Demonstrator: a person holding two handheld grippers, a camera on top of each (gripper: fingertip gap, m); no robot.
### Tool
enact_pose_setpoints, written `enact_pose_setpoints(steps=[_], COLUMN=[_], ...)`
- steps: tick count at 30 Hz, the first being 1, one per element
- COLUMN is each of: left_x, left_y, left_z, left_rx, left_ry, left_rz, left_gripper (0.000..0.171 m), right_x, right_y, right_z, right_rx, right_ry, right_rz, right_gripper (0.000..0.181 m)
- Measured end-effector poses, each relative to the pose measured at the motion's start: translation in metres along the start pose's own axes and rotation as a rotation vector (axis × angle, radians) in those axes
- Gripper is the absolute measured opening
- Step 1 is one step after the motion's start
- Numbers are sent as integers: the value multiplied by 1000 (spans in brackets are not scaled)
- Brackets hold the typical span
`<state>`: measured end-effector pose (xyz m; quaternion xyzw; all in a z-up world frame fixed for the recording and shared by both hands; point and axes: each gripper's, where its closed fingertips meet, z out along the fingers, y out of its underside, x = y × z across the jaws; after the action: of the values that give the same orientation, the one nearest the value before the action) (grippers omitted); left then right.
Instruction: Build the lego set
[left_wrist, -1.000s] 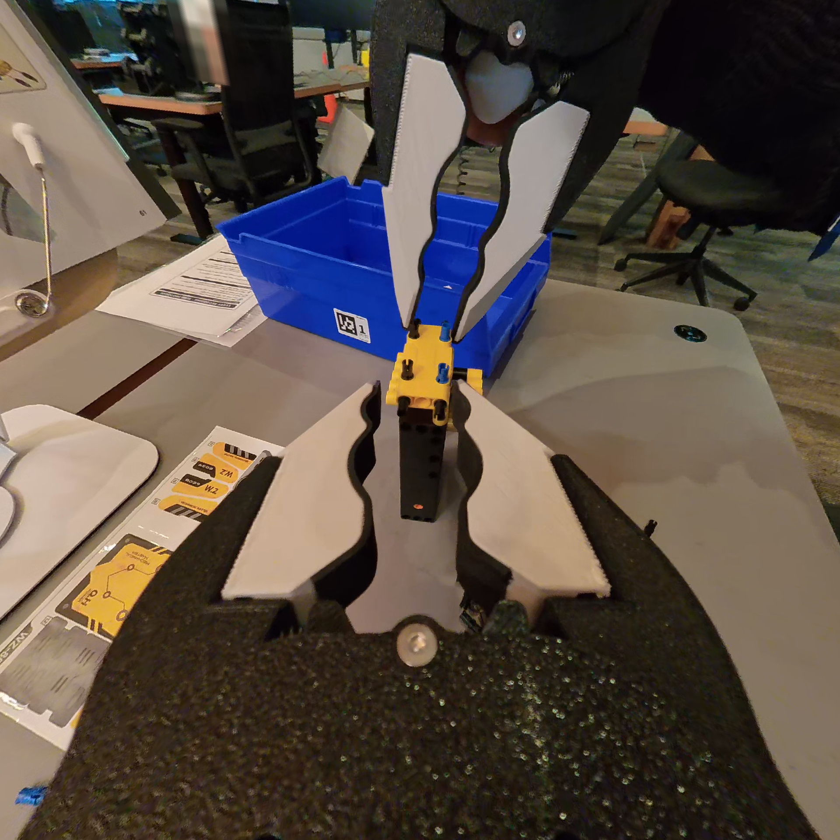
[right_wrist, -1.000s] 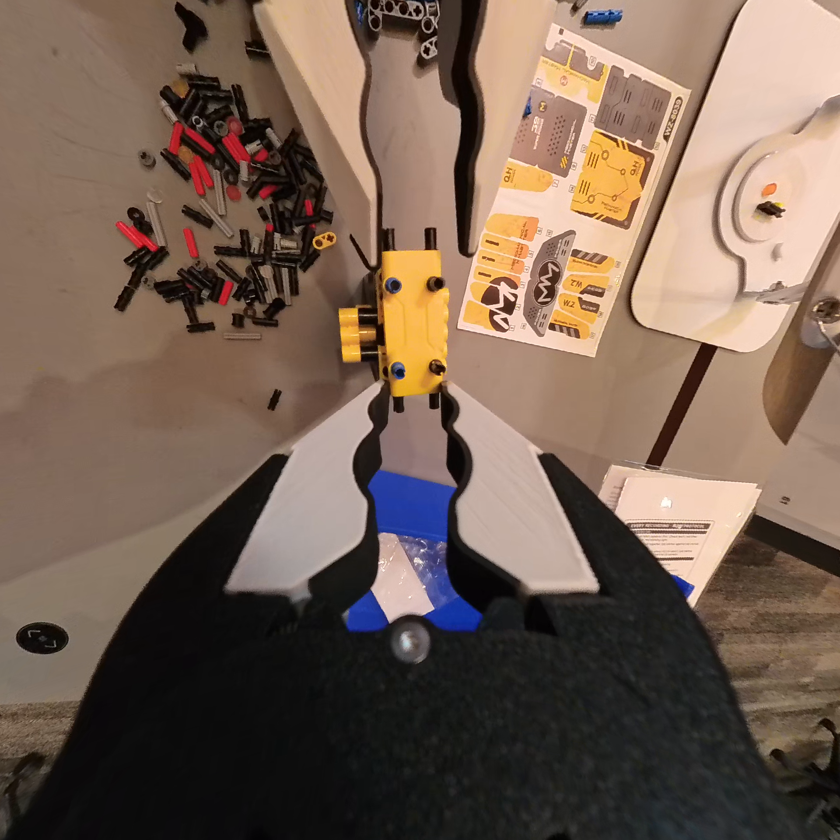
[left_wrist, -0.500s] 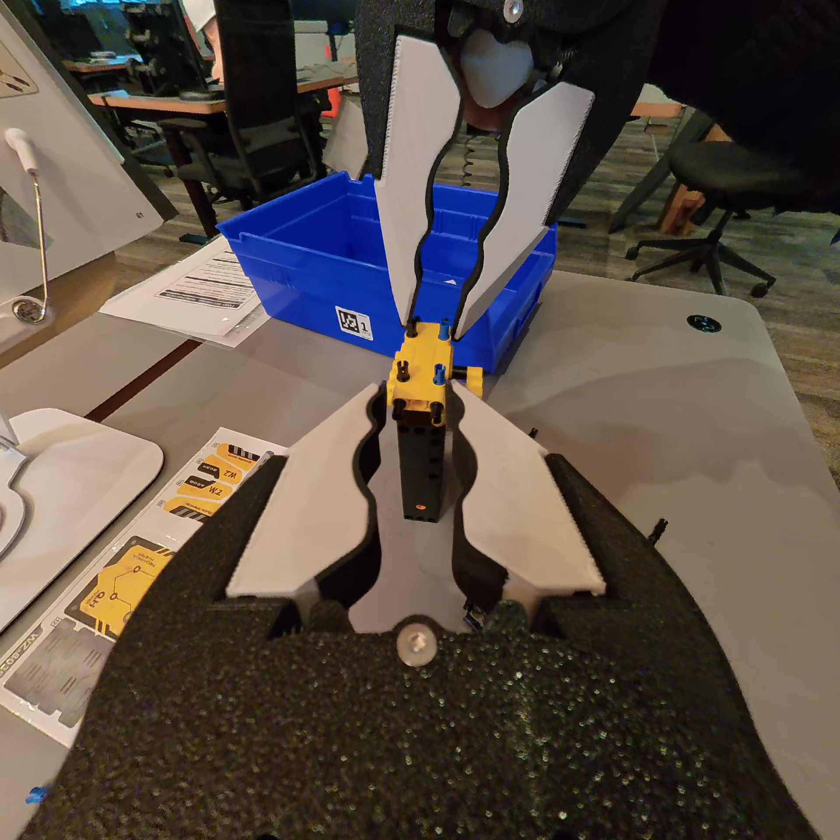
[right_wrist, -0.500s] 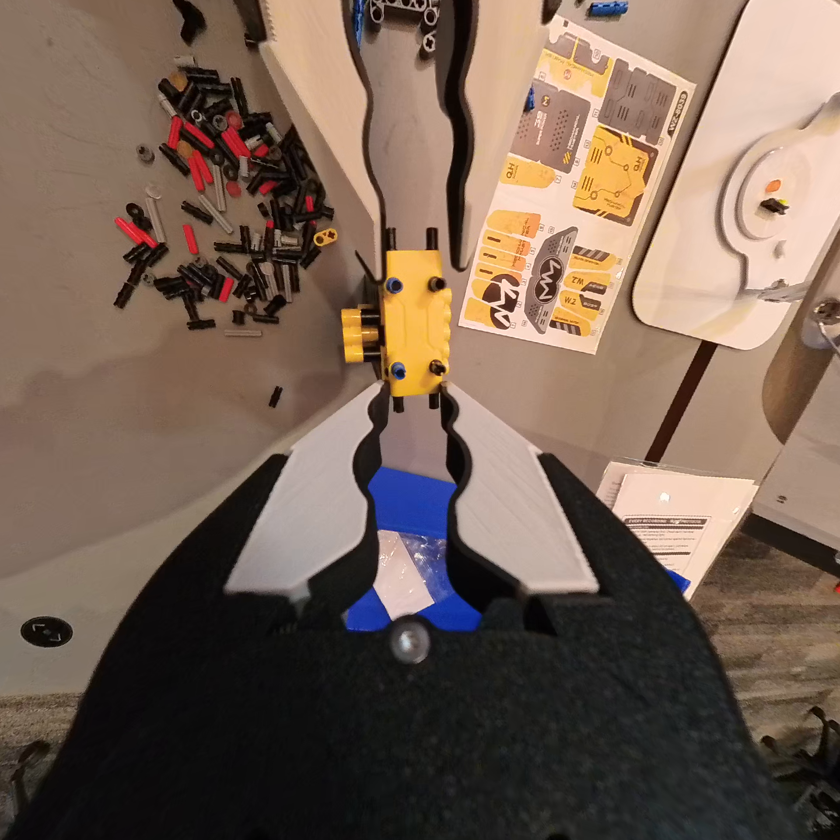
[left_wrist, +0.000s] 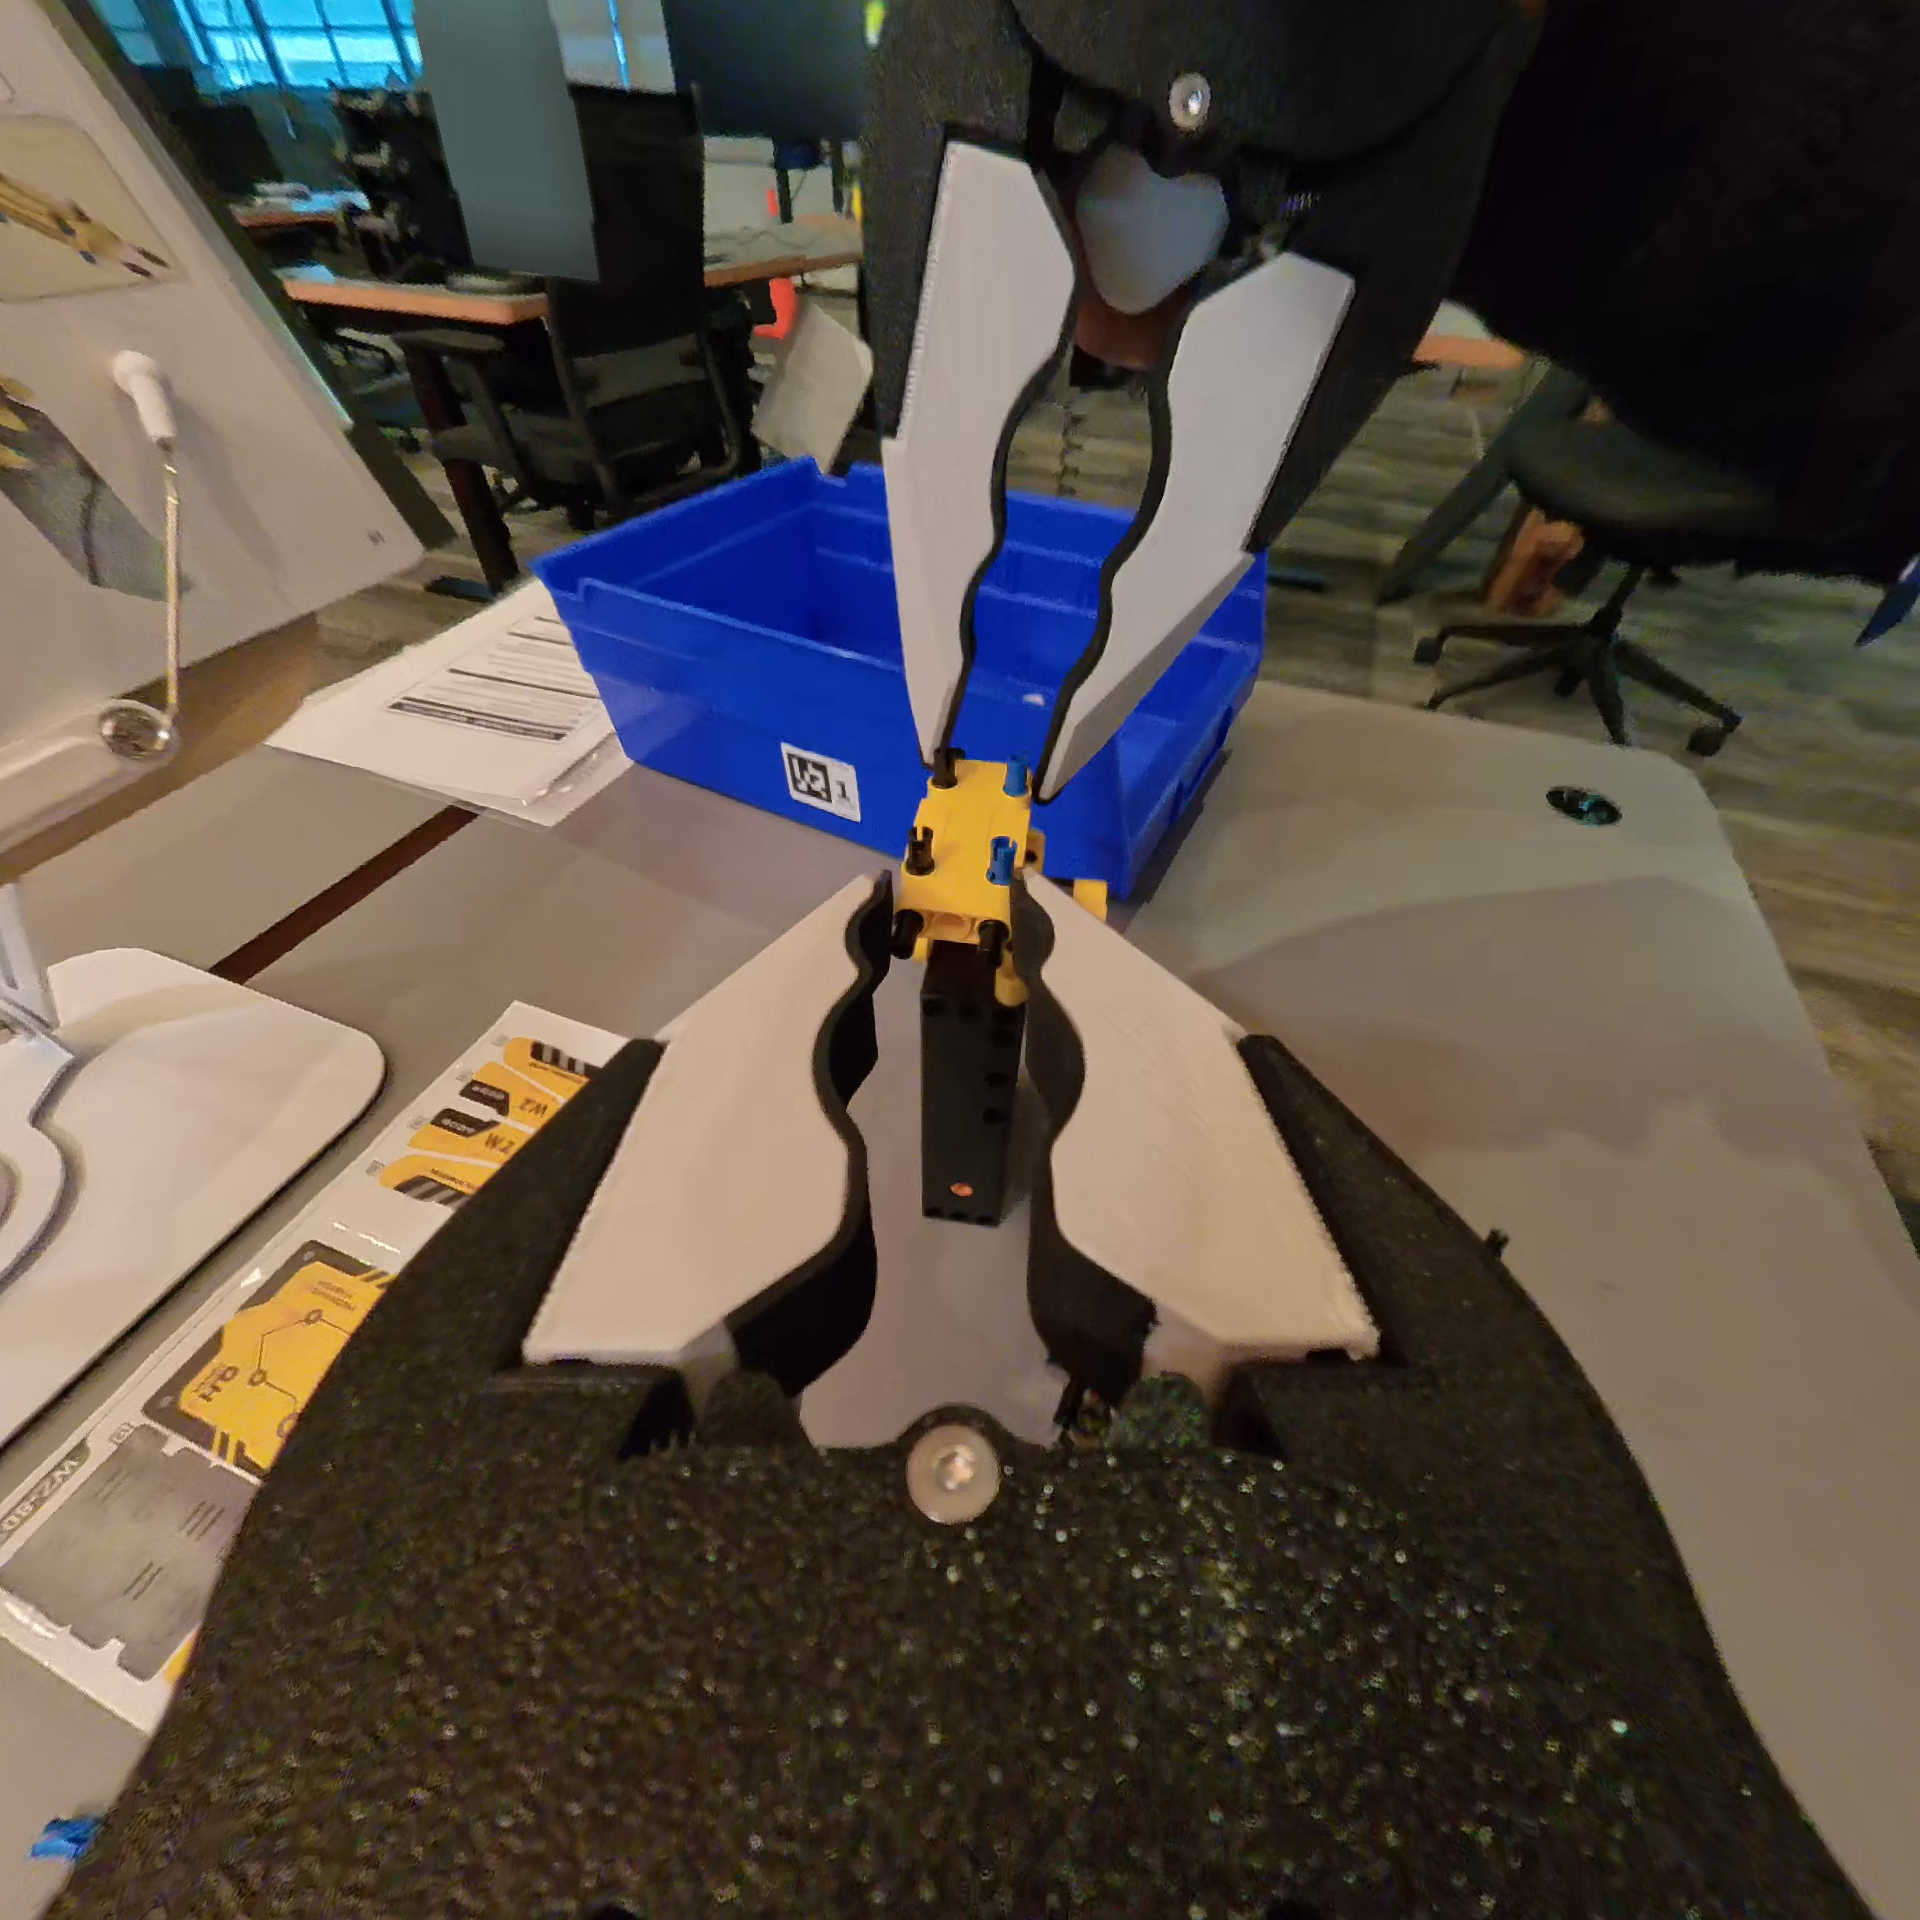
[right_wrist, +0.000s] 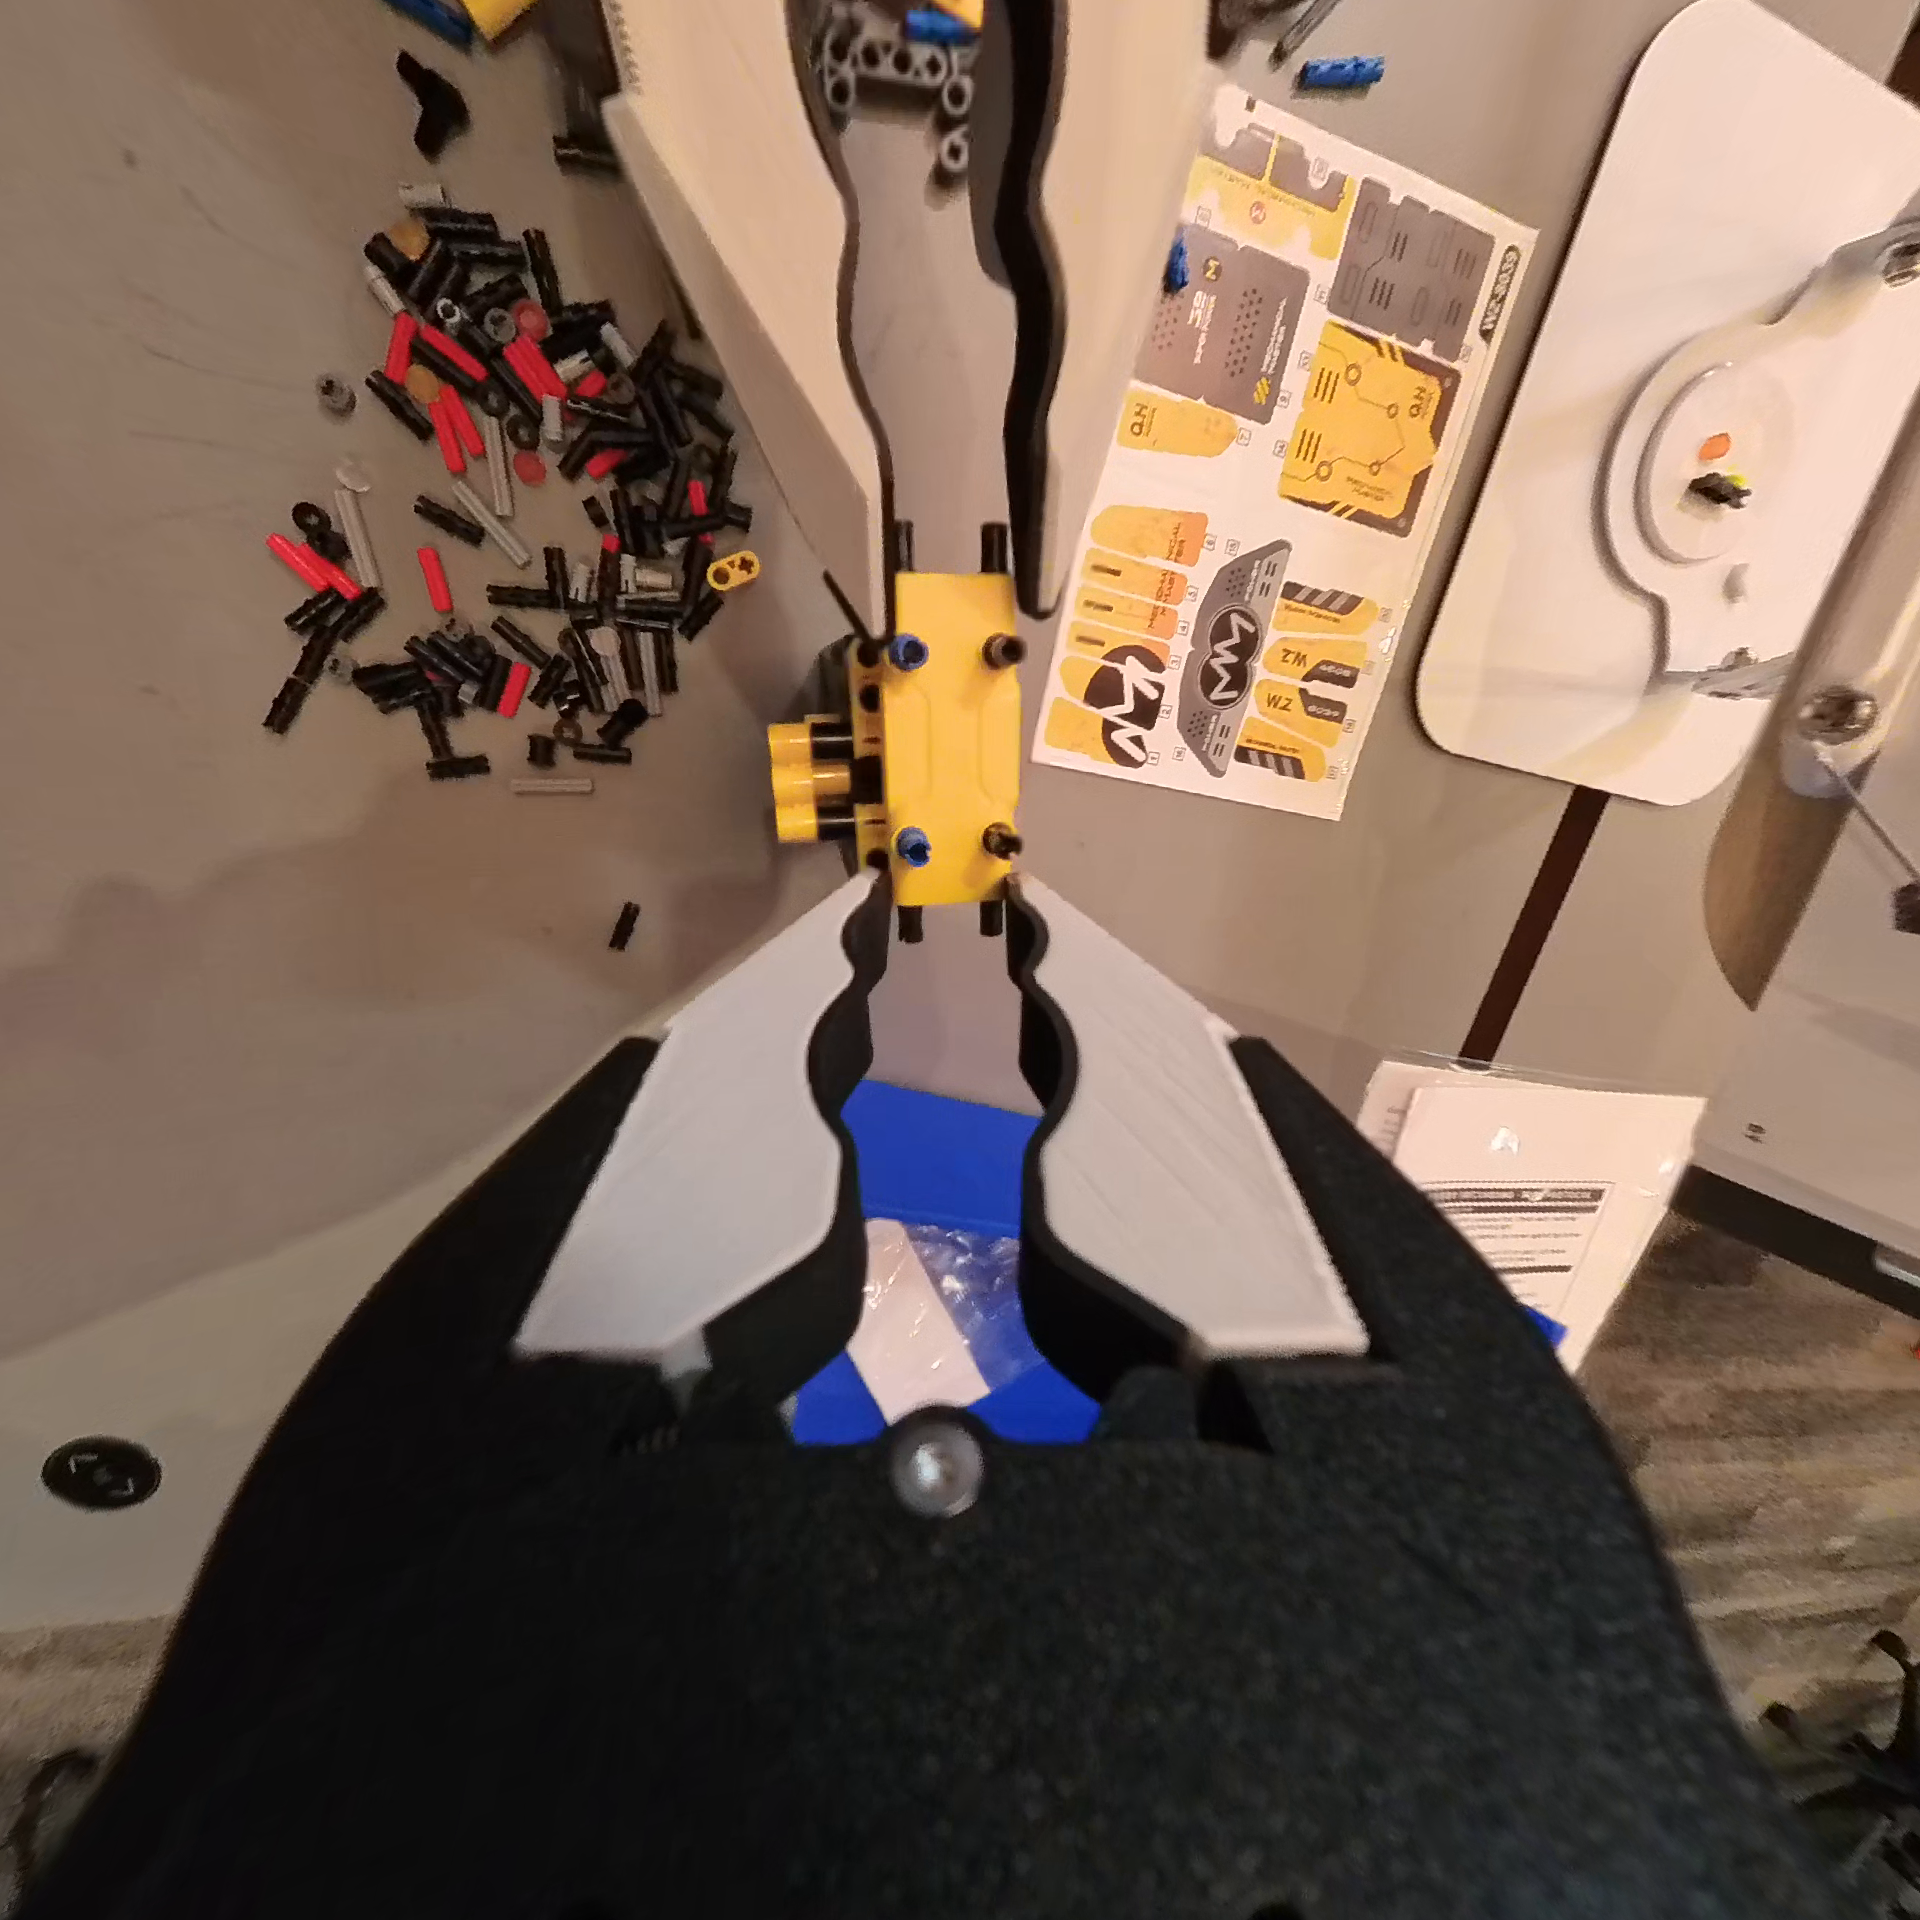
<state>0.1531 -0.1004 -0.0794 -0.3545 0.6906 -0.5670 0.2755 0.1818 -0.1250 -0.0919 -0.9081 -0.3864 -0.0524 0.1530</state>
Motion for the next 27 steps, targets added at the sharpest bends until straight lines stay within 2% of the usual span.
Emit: enact_pose_setpoints(steps=[5, 6, 15, 23, 27], left_x=[-11, -12, -14, -19, -28], left_y=[-13, -13, 0, 0, 6], left_z=[-8, -9, 2, -6, -8], left_rx=[58, 65, 35, 42, 25], left_ry=[-41, -44, -23, -43, -85], left_rz=[-25, -31, -78, -112, -125], left_gripper=[22, 23, 23, 23, 23], right_x=[10, 13, 16, 42, 44], right_y=[-2, -2, 4, 25, 20], right_z=[-12, -13, -4, -22, -33], right_rx=[17, 23, 91, 205, 303], right_ry=[49, 66, 54, 185, 288], right_rz=[0, -6, 44, 218, 305], right_gripper=[20, 0, 0, 0, 0])
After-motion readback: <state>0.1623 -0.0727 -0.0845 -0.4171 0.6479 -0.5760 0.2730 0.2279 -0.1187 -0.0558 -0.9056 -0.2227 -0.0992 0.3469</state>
